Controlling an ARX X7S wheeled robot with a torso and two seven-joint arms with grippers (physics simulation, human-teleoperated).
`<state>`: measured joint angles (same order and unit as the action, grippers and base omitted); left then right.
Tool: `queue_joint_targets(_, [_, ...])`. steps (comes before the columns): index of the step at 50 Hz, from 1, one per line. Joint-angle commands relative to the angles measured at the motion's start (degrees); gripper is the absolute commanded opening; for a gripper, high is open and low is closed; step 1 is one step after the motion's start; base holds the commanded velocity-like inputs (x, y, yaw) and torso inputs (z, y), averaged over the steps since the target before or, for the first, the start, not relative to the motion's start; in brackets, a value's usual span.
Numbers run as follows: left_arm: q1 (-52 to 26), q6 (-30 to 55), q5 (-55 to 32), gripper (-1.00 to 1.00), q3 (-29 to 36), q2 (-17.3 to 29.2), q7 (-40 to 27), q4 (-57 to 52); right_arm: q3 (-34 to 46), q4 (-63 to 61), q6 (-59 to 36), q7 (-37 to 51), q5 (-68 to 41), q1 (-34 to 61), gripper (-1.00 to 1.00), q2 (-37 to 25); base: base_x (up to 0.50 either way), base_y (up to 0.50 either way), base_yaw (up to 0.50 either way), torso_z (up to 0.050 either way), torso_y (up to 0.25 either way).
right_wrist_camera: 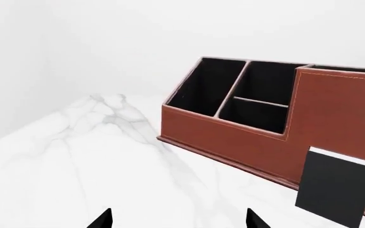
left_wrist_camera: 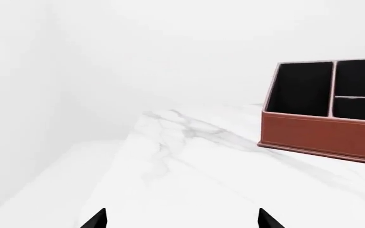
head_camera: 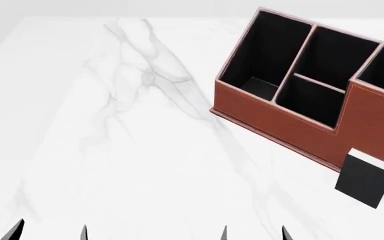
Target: Pick up the book and place it in the left compartment of the caddy.
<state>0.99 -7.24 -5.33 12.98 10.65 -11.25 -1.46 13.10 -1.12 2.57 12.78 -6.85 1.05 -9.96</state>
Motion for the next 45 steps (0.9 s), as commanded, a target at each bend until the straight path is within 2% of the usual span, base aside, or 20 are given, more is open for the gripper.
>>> queue_joint_targets(1, [0.63,-0.11,0.76,1.0,-0.48,-0.05,-2.41,-1.33,0.63,0.16,-0.1,1.25,1.07,0.28,1.0,-0.21,0.0,0.0,0.0,0.0,0.0])
queue_joint_targets(21, [0.84,-1.97,3.01,1.0,1.62,1.23,-2.8,-0.73,-0.12,-1.65,0.86,5.24,2.78,-0.62,1.0,-0.58,0.0,0.0,0.0,0.0,0.0])
queue_joint_targets(45, [-0.1,-3.77,2.79,1.0,2.71,1.75,-3.22,1.78,0.59,-1.53,2.73,5.08,1.89,-0.62,1.0,-1.55,0.0,0.0,0.0,0.0,0.0])
